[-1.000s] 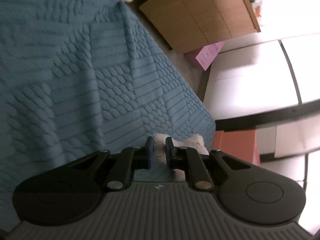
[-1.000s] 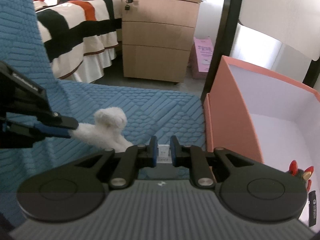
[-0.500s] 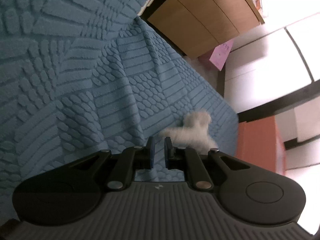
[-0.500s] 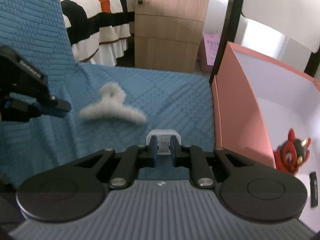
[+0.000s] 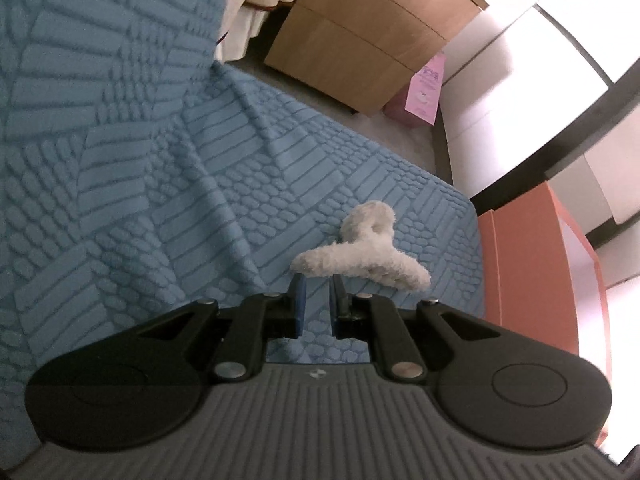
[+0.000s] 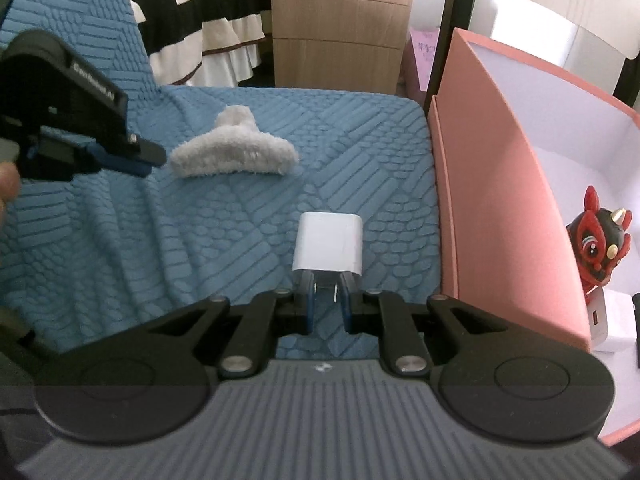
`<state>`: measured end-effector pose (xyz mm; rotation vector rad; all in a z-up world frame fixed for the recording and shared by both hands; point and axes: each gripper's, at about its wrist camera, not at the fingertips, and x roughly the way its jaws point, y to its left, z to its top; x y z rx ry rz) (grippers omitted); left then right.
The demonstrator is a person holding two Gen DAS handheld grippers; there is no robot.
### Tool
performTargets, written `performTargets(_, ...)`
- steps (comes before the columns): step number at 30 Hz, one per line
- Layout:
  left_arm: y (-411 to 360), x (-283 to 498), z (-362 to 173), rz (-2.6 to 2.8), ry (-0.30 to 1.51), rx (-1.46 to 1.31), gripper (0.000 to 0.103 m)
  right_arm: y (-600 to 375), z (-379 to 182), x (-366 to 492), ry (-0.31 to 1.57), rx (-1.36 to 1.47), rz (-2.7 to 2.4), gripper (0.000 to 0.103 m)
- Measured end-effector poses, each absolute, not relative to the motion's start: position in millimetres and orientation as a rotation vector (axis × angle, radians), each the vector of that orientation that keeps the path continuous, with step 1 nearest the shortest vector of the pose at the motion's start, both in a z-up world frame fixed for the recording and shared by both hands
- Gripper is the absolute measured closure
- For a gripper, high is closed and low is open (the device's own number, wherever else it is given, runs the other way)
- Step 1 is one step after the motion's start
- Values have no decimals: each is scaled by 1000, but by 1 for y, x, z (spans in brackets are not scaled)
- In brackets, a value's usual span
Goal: Organize rigid objects
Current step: 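Lower the left tool onto the white fluffy clip while the right tool grips the white charger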
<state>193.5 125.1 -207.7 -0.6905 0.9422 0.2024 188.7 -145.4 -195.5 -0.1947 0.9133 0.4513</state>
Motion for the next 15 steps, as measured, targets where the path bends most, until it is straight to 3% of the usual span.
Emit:
performTargets(7, 117, 206, -202, 157, 943, -640, 90, -147, -195, 192, 923, -167, 454, 86)
performTargets(9, 116, 209, -202, 152, 943, -633, 83, -148, -193, 195, 923, -152, 453, 85)
performTargets(12, 115, 213, -202, 142, 936, -624, 70, -148, -193, 198, 924, -134, 451, 73)
performTargets(15, 114, 220, -202, 145, 927, -583, 69, -147, -192, 200, 921, -116, 458, 56)
